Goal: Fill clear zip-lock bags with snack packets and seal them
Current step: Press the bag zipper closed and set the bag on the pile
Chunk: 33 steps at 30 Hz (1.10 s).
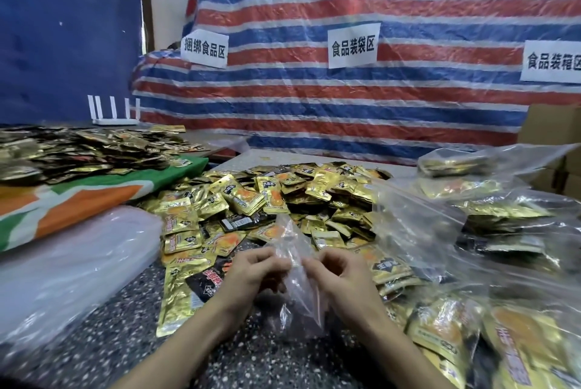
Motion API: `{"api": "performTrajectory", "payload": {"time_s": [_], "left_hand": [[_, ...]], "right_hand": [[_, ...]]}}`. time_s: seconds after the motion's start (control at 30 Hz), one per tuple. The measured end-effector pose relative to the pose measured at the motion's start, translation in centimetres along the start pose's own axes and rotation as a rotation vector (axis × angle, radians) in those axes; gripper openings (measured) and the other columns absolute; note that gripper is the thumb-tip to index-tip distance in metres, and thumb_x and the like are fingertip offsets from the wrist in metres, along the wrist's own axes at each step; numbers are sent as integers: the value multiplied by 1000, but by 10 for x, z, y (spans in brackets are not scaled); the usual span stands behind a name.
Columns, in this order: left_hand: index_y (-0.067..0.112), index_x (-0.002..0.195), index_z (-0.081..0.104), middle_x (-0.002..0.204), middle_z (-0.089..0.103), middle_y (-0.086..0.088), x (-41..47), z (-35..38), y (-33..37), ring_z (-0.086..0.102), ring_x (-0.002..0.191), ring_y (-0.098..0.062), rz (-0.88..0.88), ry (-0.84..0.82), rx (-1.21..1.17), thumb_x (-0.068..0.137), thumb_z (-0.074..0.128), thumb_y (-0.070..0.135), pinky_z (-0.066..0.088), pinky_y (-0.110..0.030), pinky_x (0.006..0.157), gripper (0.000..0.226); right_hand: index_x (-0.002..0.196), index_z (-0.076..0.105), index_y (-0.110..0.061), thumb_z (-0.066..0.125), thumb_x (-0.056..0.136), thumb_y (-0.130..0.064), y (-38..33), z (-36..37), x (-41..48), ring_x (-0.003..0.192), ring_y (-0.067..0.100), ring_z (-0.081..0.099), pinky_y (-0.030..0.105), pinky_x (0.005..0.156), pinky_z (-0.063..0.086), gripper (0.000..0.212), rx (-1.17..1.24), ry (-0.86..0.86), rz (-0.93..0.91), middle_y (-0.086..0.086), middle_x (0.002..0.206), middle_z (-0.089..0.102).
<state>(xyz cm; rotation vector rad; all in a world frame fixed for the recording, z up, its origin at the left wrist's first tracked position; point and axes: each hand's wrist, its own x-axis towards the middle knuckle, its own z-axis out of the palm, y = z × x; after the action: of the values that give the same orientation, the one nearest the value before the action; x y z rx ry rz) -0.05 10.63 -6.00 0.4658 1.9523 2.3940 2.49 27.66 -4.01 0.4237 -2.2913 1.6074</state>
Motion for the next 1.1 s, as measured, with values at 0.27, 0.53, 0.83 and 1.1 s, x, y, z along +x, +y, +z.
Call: {"api": "performTrajectory", "payload": {"time_s": [0.27, 0.53, 0.83, 1.1], "left_hand": [[22, 45, 49, 48, 44, 5, 4, -12, 10, 40, 42, -10, 6, 278, -211, 75, 52, 10, 36, -25, 54, 32], [11, 71, 53, 64, 45, -8, 7, -11, 9, 41, 56, -20, -65, 292, -239, 67, 60, 14, 37, -31, 61, 8], [11, 75, 46, 60, 32, -3, 11, -19, 7, 30, 49, -18, -210, 325, -368, 80, 55, 7, 26, -28, 51, 11], [8, 74, 62, 78, 44, -13, 1, -8, 21, 46, 57, -20, -236, 63, -292, 76, 68, 15, 42, -26, 51, 9]], "right_hand": [[84, 66, -14, 74, 86, -12, -4, -16, 2, 55, 16, 60, 32, 46, 53, 9, 141, 263, 76, 7, 74, 64], [100, 76, -39, 45, 75, -15, -5, -15, 2, 127, -3, 34, 41, 100, 43, 46, -495, -229, -446, -34, 144, 44], [61, 57, -14, 35, 72, -39, -16, -17, -7, 113, 13, 46, 33, 92, 37, 34, -319, -307, -521, -23, 125, 55], [82, 62, -12, 58, 80, -5, -21, -13, -9, 80, 3, 60, 14, 63, 45, 8, -109, -126, -608, -7, 103, 67]]}}
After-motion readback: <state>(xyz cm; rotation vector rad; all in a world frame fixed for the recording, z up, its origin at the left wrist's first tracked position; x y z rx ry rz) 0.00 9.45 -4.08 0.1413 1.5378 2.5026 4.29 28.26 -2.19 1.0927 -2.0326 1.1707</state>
